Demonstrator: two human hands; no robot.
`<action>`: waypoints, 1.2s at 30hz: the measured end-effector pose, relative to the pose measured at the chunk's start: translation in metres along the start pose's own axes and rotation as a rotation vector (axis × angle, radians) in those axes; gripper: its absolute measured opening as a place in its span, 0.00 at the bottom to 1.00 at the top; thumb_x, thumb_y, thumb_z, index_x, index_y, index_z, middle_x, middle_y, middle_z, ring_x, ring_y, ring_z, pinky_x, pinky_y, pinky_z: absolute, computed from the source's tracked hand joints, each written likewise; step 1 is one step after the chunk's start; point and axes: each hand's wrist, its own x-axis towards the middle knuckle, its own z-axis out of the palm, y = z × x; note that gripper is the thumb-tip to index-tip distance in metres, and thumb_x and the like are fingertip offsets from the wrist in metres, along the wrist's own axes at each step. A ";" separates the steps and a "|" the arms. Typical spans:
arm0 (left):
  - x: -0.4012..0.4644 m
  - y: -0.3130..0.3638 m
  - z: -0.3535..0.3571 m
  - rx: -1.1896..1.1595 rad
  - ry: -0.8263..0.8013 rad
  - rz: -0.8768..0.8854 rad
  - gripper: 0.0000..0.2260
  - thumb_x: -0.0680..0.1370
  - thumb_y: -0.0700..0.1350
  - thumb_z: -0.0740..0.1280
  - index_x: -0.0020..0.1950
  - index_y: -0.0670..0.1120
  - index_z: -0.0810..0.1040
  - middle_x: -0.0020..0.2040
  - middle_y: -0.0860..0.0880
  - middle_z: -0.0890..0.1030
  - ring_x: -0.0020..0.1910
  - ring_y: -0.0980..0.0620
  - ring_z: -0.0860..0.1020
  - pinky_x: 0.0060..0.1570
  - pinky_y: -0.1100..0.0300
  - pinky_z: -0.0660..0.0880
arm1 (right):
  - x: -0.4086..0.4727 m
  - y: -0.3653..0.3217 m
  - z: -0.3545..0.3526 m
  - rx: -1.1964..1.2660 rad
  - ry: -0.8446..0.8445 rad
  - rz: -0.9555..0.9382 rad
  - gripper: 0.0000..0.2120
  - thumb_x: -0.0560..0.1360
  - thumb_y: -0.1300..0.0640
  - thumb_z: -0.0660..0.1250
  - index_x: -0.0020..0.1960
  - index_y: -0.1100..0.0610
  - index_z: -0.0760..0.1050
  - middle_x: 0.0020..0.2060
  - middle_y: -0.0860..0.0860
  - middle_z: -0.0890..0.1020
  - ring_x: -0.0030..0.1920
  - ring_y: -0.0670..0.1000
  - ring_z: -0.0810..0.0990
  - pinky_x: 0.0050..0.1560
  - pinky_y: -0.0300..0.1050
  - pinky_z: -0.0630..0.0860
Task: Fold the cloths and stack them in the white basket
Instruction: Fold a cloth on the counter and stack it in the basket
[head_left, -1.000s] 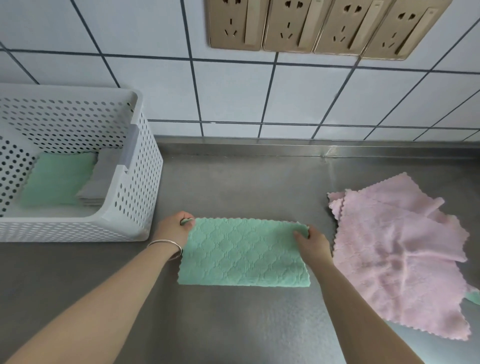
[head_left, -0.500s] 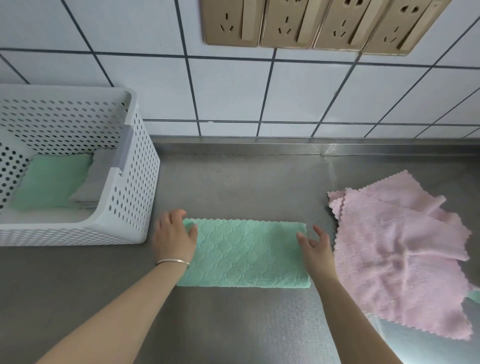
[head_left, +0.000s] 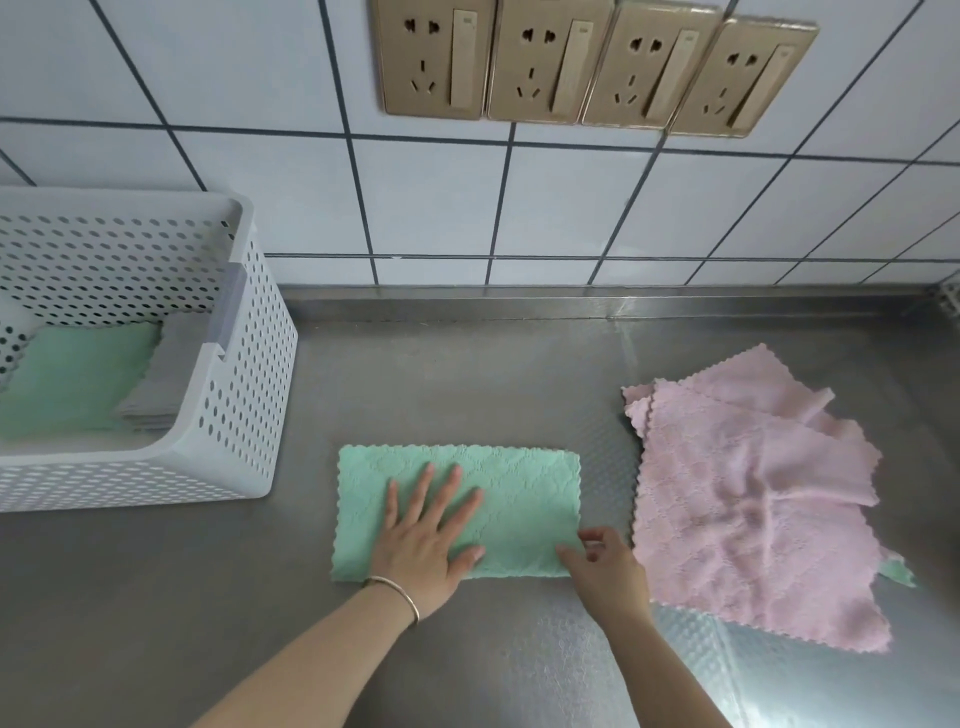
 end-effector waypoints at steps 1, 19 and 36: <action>0.000 0.000 -0.001 -0.015 -0.014 -0.019 0.27 0.77 0.65 0.43 0.73 0.56 0.60 0.74 0.50 0.62 0.73 0.43 0.57 0.64 0.37 0.55 | 0.000 0.001 0.001 -0.013 -0.004 0.000 0.15 0.73 0.53 0.68 0.58 0.54 0.73 0.44 0.48 0.77 0.45 0.50 0.74 0.43 0.41 0.68; 0.003 0.002 -0.014 -0.058 -0.226 -0.008 0.35 0.59 0.69 0.22 0.64 0.63 0.21 0.64 0.55 0.17 0.64 0.48 0.18 0.62 0.41 0.23 | 0.007 -0.011 0.001 -0.262 -0.049 0.084 0.11 0.71 0.50 0.66 0.34 0.53 0.70 0.29 0.47 0.73 0.33 0.49 0.74 0.27 0.37 0.63; 0.031 0.043 -0.109 -0.754 -0.090 -0.256 0.13 0.79 0.50 0.59 0.38 0.45 0.72 0.39 0.45 0.79 0.47 0.43 0.77 0.41 0.58 0.66 | -0.046 -0.056 0.038 -0.195 0.270 -0.566 0.09 0.63 0.63 0.66 0.35 0.51 0.69 0.30 0.47 0.75 0.32 0.53 0.74 0.28 0.40 0.58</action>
